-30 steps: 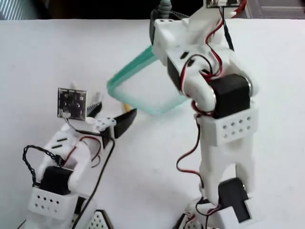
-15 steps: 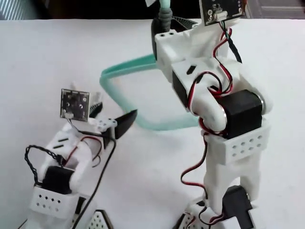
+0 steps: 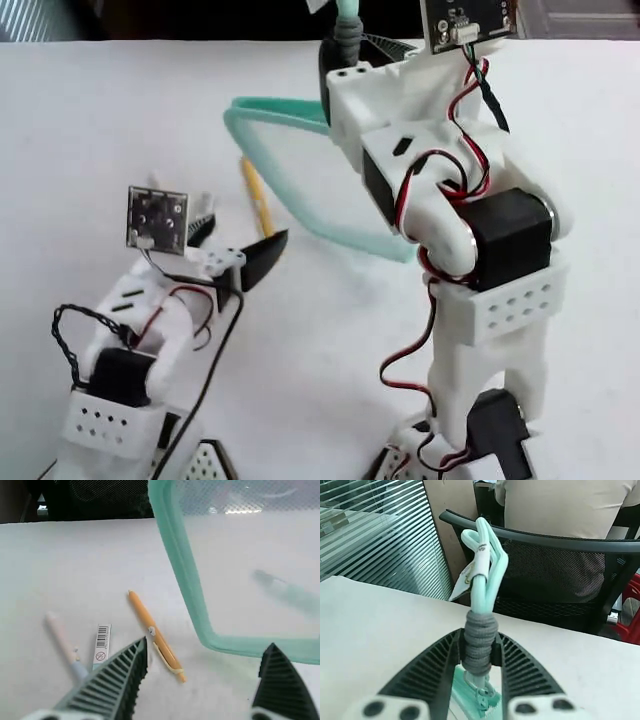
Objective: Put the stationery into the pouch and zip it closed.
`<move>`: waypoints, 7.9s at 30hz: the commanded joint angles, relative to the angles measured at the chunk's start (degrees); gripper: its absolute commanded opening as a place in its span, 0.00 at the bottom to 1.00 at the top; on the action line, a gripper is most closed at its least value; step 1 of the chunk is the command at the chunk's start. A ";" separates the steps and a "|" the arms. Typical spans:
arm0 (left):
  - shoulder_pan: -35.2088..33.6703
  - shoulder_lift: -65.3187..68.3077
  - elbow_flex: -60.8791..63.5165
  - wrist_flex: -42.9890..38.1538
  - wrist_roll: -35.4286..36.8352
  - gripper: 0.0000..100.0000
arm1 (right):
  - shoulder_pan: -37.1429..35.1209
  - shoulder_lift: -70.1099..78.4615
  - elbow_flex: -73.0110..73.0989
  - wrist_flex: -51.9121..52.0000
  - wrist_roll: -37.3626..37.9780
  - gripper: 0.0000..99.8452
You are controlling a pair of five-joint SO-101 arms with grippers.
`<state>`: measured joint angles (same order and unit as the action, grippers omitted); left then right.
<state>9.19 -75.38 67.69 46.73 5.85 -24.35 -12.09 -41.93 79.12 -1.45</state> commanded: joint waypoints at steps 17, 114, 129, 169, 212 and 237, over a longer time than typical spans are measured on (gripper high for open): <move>10.59 -1.10 -9.67 3.52 2.64 0.33 | -5.23 -1.36 -0.09 -4.09 0.53 0.02; 16.31 36.35 -18.55 -31.38 7.47 0.21 | 5.41 -15.78 45.71 -38.29 3.78 0.02; 22.02 35.74 -21.71 -23.03 15.12 0.22 | 2.86 -21.41 45.80 -34.24 4.13 0.02; 1.10 6.11 -15.38 -5.36 -3.43 0.24 | 2.77 -30.37 60.22 -20.97 19.52 0.06; -11.30 94.90 -66.55 1.32 45.19 0.26 | 2.33 -30.46 103.47 -53.23 14.51 0.06; -13.76 103.60 -69.27 -0.26 44.75 0.26 | 2.33 -30.46 103.47 -53.14 14.42 0.06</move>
<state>-4.62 26.51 2.02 47.60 50.33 -21.98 -41.63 61.98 26.73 13.41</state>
